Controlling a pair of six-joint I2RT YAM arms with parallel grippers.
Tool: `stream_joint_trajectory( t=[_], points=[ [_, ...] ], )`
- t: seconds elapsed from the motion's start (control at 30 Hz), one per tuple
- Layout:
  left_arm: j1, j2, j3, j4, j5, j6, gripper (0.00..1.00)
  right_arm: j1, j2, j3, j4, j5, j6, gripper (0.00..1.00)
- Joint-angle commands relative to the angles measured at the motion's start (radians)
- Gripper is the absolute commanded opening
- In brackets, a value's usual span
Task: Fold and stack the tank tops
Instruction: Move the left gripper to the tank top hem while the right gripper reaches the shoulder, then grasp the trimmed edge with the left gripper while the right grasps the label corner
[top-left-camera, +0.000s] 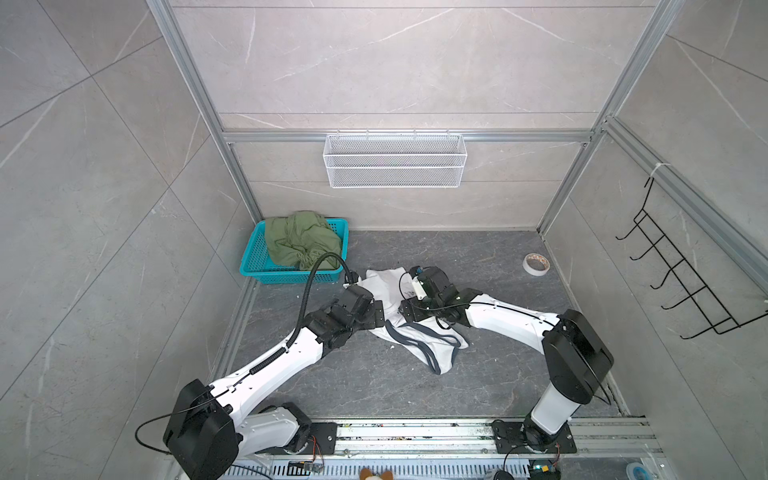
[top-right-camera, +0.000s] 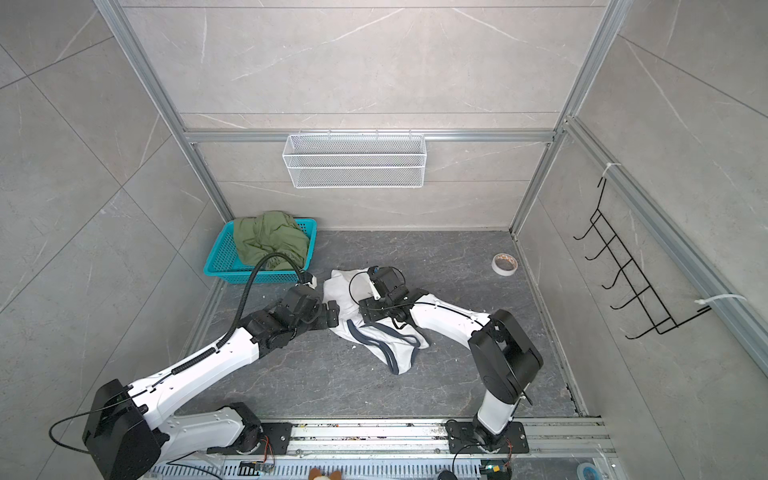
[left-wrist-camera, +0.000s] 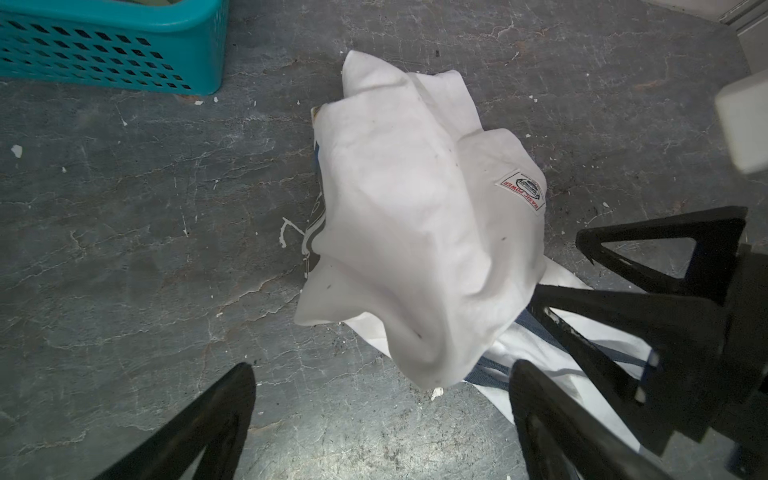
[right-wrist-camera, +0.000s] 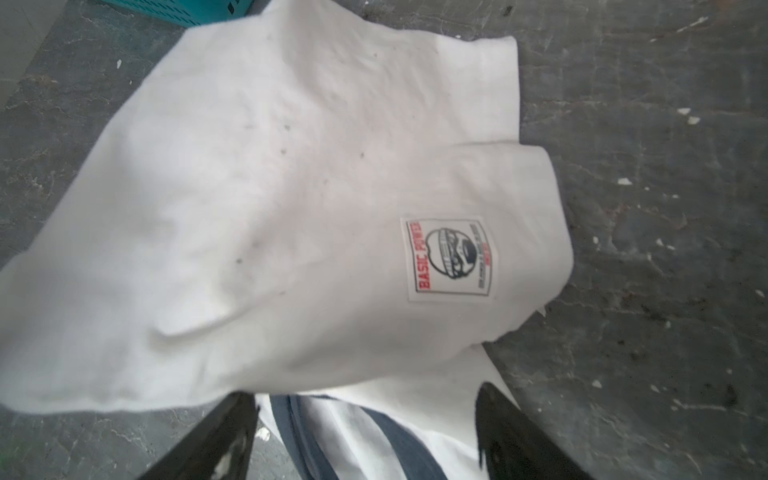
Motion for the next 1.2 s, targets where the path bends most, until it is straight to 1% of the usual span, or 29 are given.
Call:
stream_joint_trajectory(
  t=[0.0, 0.03, 0.1, 0.13, 0.2, 0.3, 0.43, 0.53, 0.63, 0.77, 0.83, 0.9, 0.93, 1.0, 1.07, 1.17],
  points=[
    [0.006, -0.033, -0.019, 0.058, -0.010, 0.014, 0.97, 0.006, 0.064, 0.066, -0.024, 0.072, -0.030, 0.73],
    [0.007, -0.034, -0.021, 0.061, -0.006, 0.016, 0.97, 0.005, 0.072, 0.083, -0.031, 0.095, -0.027, 0.69],
    [0.007, -0.030, -0.023, 0.066, 0.015, 0.022, 0.97, 0.005, 0.078, 0.099, -0.031, 0.139, -0.024, 0.56],
    [0.006, -0.027, -0.022, 0.066, 0.024, 0.026, 0.97, 0.006, 0.075, 0.101, -0.022, 0.143, -0.025, 0.51],
    [0.006, -0.021, -0.025, 0.071, 0.044, 0.031, 0.97, 0.007, 0.077, 0.114, -0.014, 0.145, -0.030, 0.37],
    [0.007, -0.013, -0.030, 0.086, 0.066, 0.041, 0.97, 0.008, 0.102, 0.154, -0.030, 0.154, -0.032, 0.23],
    [0.006, 0.012, -0.020, 0.083, 0.094, 0.050, 0.97, 0.009, 0.108, 0.172, -0.032, 0.233, -0.027, 0.11],
    [0.007, 0.037, -0.005, 0.073, 0.119, 0.057, 0.97, 0.010, 0.087, 0.173, -0.031, 0.288, -0.023, 0.00],
    [0.007, 0.056, 0.001, 0.081, 0.157, 0.066, 0.97, 0.008, 0.046, 0.181, -0.050, 0.364, -0.007, 0.00],
    [0.003, 0.100, 0.015, 0.113, 0.266, 0.082, 0.97, 0.004, -0.020, 0.195, -0.086, 0.474, 0.017, 0.00],
    [-0.020, 0.132, 0.028, 0.126, 0.301, 0.083, 0.97, -0.009, -0.046, 0.217, -0.135, 0.551, 0.051, 0.00],
    [-0.067, 0.179, 0.053, 0.128, 0.303, 0.090, 0.97, -0.045, -0.078, 0.238, -0.201, 0.606, 0.107, 0.00],
    [-0.088, 0.202, 0.062, 0.129, 0.304, 0.091, 0.97, -0.071, -0.095, 0.241, -0.224, 0.600, 0.134, 0.00],
    [-0.123, 0.259, 0.081, 0.135, 0.311, 0.077, 0.97, -0.136, -0.134, 0.236, -0.254, 0.545, 0.183, 0.00],
    [-0.151, 0.312, 0.100, 0.141, 0.320, 0.066, 0.97, -0.180, -0.156, 0.236, -0.278, 0.521, 0.203, 0.00],
    [-0.193, 0.398, 0.155, 0.122, 0.329, 0.067, 0.96, -0.202, -0.173, 0.237, -0.310, 0.559, 0.214, 0.00]
  ],
)
